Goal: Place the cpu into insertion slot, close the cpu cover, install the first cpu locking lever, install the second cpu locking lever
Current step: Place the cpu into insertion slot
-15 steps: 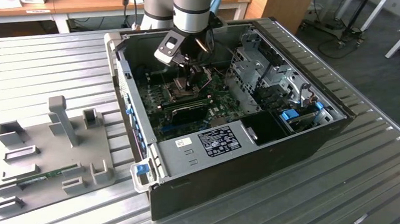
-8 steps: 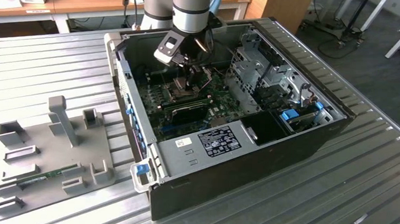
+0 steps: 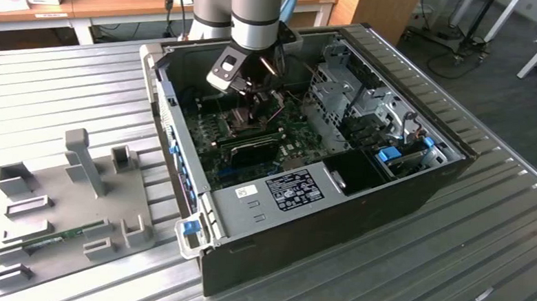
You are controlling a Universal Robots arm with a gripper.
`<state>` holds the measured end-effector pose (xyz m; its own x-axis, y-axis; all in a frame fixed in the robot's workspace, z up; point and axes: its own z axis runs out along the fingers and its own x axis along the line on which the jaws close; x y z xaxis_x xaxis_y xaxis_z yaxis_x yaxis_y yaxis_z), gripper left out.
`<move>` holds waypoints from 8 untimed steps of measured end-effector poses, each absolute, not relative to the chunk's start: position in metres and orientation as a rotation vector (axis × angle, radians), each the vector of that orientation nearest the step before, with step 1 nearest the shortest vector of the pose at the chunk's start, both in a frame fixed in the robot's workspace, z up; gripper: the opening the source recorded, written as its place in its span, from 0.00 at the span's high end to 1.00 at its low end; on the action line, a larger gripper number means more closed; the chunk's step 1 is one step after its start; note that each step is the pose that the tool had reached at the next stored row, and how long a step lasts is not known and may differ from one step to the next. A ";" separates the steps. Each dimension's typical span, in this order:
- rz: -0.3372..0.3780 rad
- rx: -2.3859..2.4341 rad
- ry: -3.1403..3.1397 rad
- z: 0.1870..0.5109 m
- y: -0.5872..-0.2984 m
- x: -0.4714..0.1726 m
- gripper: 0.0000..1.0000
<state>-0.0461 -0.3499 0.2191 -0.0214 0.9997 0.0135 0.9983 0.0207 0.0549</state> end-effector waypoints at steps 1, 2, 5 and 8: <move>0.076 2.177 2.223 0.218 -0.350 -0.046 0.46; 0.076 2.177 2.224 0.217 -0.350 -0.046 0.46; 0.076 2.178 2.224 0.217 -0.350 -0.046 0.46; 0.081 2.180 2.225 0.216 -0.350 -0.046 0.46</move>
